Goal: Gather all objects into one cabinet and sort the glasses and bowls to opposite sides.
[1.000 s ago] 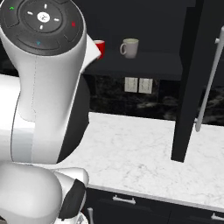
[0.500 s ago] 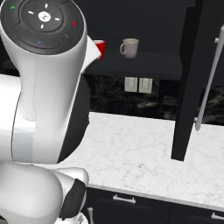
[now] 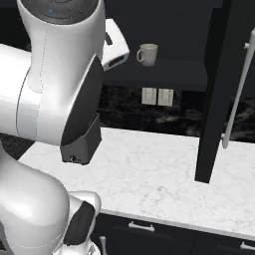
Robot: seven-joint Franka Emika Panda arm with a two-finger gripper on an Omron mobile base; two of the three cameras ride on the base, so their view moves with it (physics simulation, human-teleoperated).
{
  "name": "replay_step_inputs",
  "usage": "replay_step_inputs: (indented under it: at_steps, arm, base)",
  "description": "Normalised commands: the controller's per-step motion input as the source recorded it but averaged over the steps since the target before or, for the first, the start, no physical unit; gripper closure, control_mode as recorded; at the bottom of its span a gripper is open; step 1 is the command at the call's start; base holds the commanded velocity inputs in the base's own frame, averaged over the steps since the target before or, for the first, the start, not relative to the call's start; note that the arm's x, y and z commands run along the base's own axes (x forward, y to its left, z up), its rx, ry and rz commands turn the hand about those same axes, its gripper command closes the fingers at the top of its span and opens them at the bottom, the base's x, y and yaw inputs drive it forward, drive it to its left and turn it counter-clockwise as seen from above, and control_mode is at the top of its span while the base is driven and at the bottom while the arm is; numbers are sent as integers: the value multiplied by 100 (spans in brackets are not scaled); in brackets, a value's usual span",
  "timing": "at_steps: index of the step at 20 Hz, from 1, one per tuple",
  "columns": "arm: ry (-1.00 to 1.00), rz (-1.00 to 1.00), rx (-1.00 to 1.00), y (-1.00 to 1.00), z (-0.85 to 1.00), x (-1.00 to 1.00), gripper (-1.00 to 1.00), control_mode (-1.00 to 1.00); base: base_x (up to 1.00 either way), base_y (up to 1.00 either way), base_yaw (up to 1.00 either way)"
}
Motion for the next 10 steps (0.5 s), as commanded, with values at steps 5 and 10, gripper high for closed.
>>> replay_step_inputs:
  at_steps: [5,10]
  arm:
    - [-1,-56,7,-11,-6,60,100,-100]
    - [-11,-56,22,-16,-2,54,100,-100]
  base:
    - [0,0,0]
    - [0,0,0]
